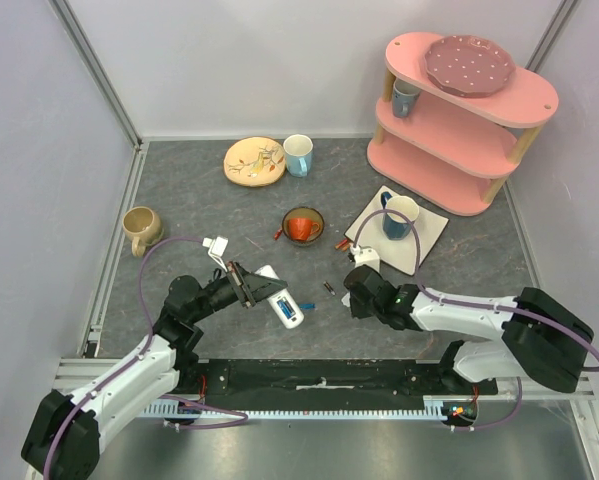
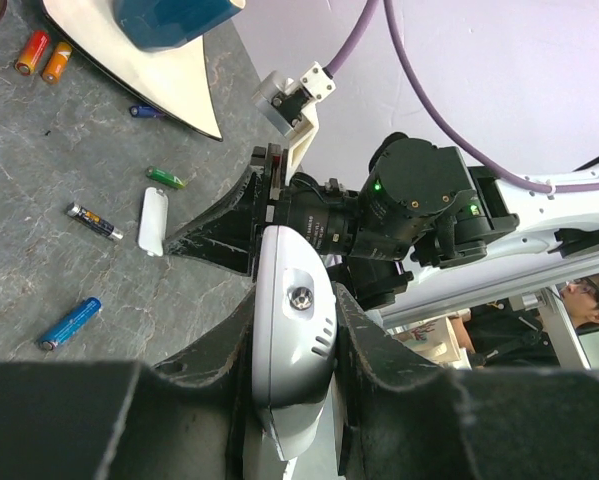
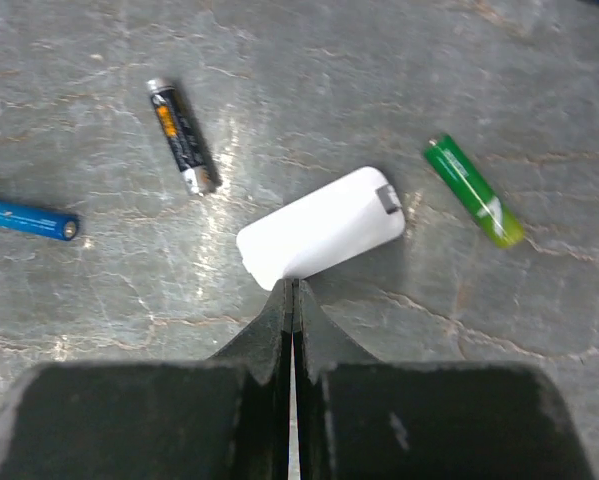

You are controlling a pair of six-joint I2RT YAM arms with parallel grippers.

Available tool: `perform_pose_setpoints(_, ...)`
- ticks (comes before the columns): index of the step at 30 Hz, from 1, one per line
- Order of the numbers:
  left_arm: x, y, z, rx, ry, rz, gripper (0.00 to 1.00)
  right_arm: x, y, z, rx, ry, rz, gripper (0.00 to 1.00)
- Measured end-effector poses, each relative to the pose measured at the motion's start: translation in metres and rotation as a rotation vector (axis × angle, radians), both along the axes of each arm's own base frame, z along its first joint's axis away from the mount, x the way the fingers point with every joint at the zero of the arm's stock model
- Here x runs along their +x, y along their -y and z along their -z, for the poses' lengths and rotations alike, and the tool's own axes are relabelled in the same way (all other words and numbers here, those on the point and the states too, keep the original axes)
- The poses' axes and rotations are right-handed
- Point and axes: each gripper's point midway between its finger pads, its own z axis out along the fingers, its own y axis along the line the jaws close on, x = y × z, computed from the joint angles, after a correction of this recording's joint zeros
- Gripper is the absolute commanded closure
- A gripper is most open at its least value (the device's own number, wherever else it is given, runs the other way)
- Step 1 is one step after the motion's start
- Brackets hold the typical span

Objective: Load the batteries into the remote control

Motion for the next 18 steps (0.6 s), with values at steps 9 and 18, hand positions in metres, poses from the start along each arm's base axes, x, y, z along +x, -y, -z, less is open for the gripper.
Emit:
perform_pose_setpoints(9, -0.002, -0.001, 0.000, 0.002, -0.004, -0.002, 0.98, 0.012, -0.021, 0.000, 0.018, 0.026, -0.049, 1.00)
perform_pose_setpoints(18, -0.001, -0.001, 0.002, 0.007, -0.011, -0.003, 0.98, 0.032, -0.034, -0.001, 0.005, 0.040, -0.024, 1.00)
